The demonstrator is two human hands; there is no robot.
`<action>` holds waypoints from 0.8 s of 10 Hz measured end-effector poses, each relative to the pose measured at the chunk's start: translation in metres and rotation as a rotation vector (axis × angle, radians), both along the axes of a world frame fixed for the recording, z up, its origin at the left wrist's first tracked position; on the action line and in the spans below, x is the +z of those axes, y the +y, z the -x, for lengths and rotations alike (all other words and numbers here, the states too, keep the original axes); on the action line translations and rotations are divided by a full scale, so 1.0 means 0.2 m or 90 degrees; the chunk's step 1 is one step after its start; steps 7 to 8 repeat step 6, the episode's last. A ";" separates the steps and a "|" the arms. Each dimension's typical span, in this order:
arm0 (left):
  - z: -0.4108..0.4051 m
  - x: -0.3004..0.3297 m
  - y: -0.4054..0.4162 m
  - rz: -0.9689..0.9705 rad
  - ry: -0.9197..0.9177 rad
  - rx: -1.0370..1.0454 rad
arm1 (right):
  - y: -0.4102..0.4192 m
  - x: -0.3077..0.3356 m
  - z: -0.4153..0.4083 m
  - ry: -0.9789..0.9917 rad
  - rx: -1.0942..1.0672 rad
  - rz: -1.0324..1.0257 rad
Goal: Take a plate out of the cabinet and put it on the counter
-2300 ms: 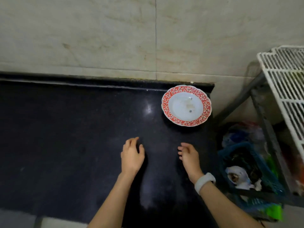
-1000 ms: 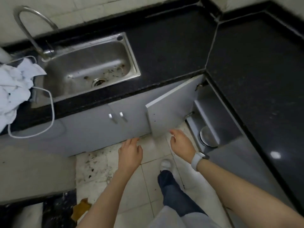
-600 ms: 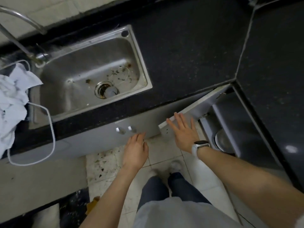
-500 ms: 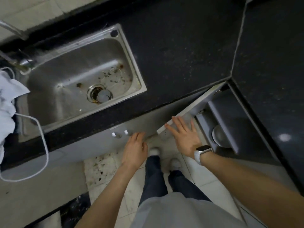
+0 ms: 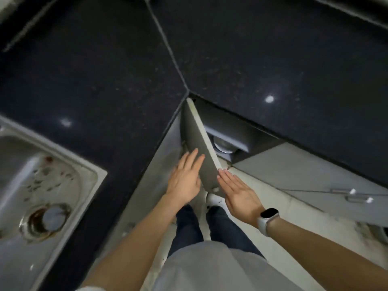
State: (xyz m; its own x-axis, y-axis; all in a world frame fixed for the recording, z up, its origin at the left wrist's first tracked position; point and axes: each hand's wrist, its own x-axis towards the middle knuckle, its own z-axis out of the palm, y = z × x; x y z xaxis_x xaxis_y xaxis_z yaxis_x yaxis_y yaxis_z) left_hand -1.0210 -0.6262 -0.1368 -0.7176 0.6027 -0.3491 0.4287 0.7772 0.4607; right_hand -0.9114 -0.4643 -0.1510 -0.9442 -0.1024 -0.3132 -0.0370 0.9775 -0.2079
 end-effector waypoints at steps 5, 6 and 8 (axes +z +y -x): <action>0.21 -0.13 0.61 0.147 0.084 -0.222 | 0.26 -0.05 0.18 -0.031 -0.347 0.038; 0.22 -0.12 0.63 0.150 0.081 -0.208 | 0.32 -0.03 0.23 -0.038 -0.376 0.062; 0.22 -0.12 0.63 0.150 0.081 -0.208 | 0.32 -0.03 0.23 -0.038 -0.376 0.062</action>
